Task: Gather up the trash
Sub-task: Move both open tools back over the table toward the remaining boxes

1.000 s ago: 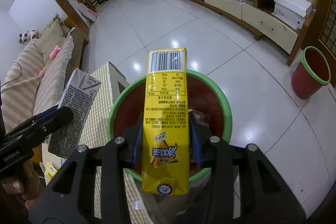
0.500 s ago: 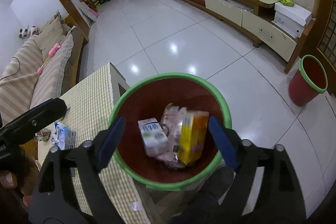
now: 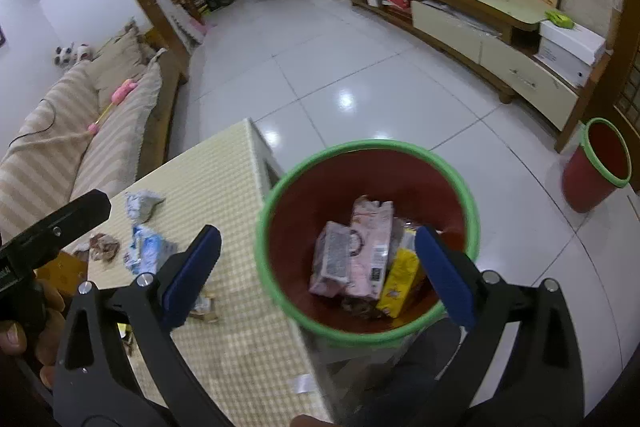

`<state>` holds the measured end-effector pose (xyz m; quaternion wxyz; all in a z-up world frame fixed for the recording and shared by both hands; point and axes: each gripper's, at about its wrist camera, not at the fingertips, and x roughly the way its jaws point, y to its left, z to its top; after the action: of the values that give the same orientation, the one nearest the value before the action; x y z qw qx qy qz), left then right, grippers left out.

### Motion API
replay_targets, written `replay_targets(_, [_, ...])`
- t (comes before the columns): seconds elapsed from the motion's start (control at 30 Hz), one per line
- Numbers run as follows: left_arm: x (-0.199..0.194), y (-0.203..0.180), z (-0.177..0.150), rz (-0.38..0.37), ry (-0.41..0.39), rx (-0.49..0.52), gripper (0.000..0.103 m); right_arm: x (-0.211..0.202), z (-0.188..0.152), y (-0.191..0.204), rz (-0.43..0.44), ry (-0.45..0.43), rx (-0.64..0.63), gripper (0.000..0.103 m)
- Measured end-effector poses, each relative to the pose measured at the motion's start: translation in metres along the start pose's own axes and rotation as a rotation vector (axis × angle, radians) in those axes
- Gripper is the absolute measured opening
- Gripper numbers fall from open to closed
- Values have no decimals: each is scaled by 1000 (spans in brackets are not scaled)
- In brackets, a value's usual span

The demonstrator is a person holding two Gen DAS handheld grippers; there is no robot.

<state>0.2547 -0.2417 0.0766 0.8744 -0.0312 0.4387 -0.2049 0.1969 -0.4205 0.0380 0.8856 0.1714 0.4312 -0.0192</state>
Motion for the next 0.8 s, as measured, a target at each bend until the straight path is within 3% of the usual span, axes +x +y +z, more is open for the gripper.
replay_targets(0.8, [-107,136,-76,151,-60,-194,95,1,-51,137,99,61,-201,96])
